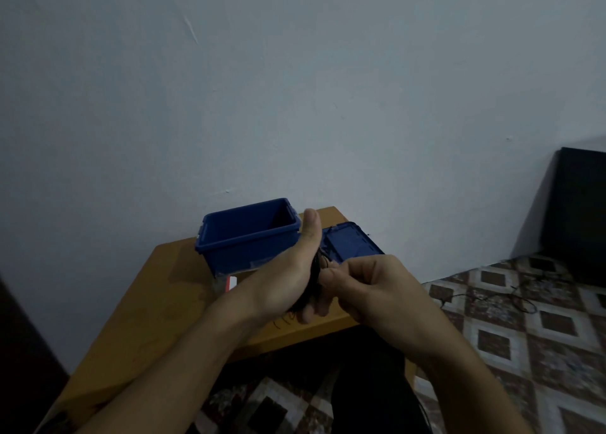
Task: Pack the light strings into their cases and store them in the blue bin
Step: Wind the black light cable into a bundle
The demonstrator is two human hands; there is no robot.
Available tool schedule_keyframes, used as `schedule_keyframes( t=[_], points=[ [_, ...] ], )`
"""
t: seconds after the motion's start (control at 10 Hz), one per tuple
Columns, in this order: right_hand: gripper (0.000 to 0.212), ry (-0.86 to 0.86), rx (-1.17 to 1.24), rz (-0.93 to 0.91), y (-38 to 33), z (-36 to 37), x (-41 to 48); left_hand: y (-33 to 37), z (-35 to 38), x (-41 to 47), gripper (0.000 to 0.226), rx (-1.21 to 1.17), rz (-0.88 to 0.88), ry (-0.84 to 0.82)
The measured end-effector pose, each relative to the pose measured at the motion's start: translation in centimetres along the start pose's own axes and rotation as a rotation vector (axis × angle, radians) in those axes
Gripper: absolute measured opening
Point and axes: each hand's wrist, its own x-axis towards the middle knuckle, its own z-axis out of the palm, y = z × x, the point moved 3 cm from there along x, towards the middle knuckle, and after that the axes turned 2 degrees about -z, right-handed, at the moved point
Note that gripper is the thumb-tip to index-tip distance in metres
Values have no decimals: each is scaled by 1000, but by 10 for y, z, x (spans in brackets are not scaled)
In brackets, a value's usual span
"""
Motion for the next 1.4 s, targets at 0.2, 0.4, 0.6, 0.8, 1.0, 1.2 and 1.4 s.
schedule_keyframes(
  t=[0.2,0.4,0.6,0.8,1.0,1.2,1.4],
  points=[
    [34,-48,179,17,-3,-7,-3,8,4,-25,102,238,-113,-155],
    [31,-68,299,-36,-2,-16,-3,16,6,-28,87,152,-130,-155],
    [20,32,350,-96,-3,-19,-2,23,11,-35,101,229,-145,-208],
    [20,120,274,-111,-4,-21,-3,29,15,-41,97,307,-152,-248],
    [18,120,276,-153,-7,-18,-4,31,16,-44,97,322,-175,-297],
    [18,115,237,-169,-4,-17,-1,30,15,-37,57,267,-112,-207],
    [23,120,262,-188,-3,-20,-2,36,18,-45,53,-94,-206,-268]
  ],
)
